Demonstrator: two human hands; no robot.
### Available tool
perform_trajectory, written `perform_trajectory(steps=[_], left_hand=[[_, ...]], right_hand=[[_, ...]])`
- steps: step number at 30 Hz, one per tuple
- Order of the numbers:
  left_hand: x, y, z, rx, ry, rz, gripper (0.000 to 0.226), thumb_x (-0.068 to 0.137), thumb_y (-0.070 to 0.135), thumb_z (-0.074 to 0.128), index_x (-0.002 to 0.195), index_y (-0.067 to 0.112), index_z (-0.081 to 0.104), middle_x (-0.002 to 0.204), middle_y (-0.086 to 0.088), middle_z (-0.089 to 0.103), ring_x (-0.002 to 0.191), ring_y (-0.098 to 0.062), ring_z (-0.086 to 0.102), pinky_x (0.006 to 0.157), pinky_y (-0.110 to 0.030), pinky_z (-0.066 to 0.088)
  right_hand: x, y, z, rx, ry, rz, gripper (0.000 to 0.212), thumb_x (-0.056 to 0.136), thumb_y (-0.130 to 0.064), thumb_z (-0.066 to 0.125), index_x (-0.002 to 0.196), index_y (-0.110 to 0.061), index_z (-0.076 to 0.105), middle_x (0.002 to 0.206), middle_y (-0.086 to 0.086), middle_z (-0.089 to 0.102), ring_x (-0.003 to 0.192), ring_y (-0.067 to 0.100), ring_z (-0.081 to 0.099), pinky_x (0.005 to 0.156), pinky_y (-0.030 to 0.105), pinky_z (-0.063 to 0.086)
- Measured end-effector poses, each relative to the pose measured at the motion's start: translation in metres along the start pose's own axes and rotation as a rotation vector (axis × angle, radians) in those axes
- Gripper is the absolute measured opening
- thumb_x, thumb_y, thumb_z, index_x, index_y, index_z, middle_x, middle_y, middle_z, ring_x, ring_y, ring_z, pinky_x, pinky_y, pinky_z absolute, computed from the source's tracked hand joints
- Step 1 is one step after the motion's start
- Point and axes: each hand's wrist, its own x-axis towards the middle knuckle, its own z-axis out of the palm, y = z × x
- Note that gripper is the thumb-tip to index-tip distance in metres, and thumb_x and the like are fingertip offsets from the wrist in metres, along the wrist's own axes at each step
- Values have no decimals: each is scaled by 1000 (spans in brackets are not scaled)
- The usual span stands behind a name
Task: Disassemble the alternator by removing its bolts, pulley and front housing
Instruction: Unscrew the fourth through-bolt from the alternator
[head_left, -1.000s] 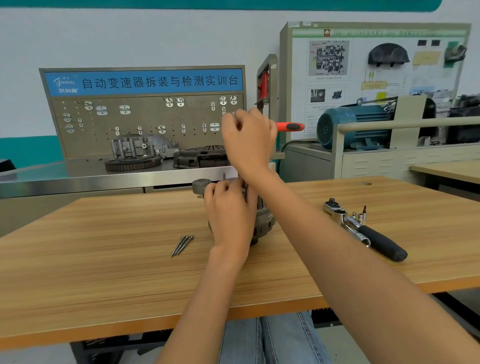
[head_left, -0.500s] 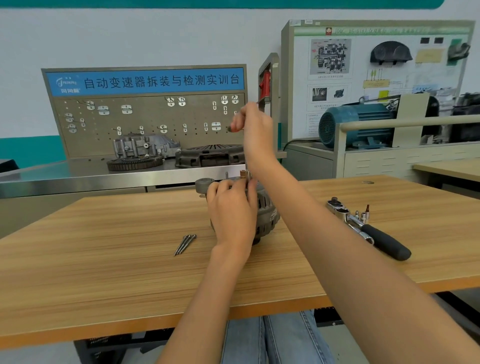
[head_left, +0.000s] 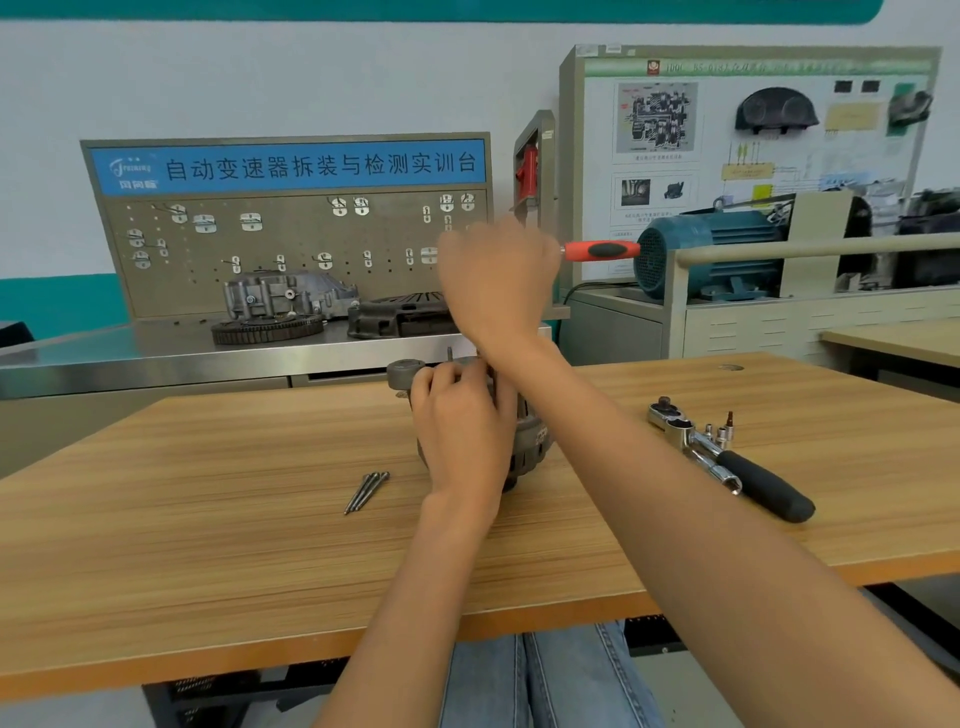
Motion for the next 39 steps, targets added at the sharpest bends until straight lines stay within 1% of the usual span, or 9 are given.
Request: perform_trajectory(steps=[5, 9, 12, 15, 19, 22, 27, 32, 39], left_hand=[[0, 1, 2, 33, 29, 23, 21, 90, 19, 61, 83, 1, 70, 73, -11, 67, 75, -27, 57, 85, -37, 40], [1, 0, 3, 60, 19, 38, 25, 93, 24, 56, 87, 5, 71, 75, -8, 68, 77, -23, 58, 87, -32, 35], [1, -1, 2, 60, 15, 37, 25, 93, 24, 57, 85, 5, 71, 73, -8, 67, 76, -24, 57, 86, -33, 35], [2, -1, 1, 53, -22, 19, 24, 92, 22, 58, 83, 3, 71, 73, -11, 66, 76, -26, 55, 85, -32, 33], [3, -2, -1, 41, -57, -7, 15, 80, -4, 55, 70, 1, 64, 71, -16, 64, 76, -31, 54, 83, -30, 32], [3, -1, -1, 20, -40, -13, 18, 77, -9, 53, 66, 1, 62, 68, -17, 63, 74, -32, 55, 82, -32, 34], [2, -4, 3, 47, -51, 2, 14, 79, 1, 52, 68, 1, 61, 68, -16, 61, 73, -31, 53, 82, -32, 33], [2, -1, 5, 41, 19, 9, 25, 93, 21, 54, 86, 3, 69, 76, -12, 67, 77, -27, 55, 84, -33, 35], [2, 0, 4, 62, 17, 35, 28, 95, 27, 54, 90, 5, 72, 77, -9, 68, 78, -24, 57, 86, -31, 33]], right_hand=[[14, -2, -7, 678, -157, 331, 50, 93, -15, 42, 45, -18, 29, 42, -7, 30, 44, 10, 32, 59, 28, 33], [25, 9, -14, 1266, -429, 536, 57, 94, -13, 31, 38, -16, 39, 42, 2, 40, 51, 17, 43, 73, 34, 47], [23, 10, -14, 1318, -361, 566, 59, 94, -14, 32, 36, -16, 40, 41, 1, 45, 52, 17, 46, 73, 28, 43], [15, 3, -12, 955, -247, 468, 45, 95, -14, 35, 51, -8, 46, 55, 1, 50, 60, 13, 48, 67, 21, 40], [-10, 3, 0, -306, -106, -66, 21, 84, -25, 45, 90, -7, 54, 92, 5, 50, 90, 20, 46, 98, 38, 33], [-15, 1, 1, -509, -50, -124, 28, 82, -29, 44, 100, -9, 51, 102, 8, 49, 100, 28, 44, 105, 40, 24], [-7, 4, 1, -189, 35, -97, 17, 84, -26, 45, 78, -11, 51, 81, -1, 45, 82, 18, 41, 92, 33, 30], [7, 5, -6, 561, -93, 205, 40, 89, -11, 42, 51, -16, 33, 52, -5, 35, 55, 10, 33, 61, 28, 30], [21, 10, -15, 1282, -327, 536, 60, 94, -15, 30, 35, -16, 39, 40, 2, 46, 57, 18, 51, 88, 36, 42]])
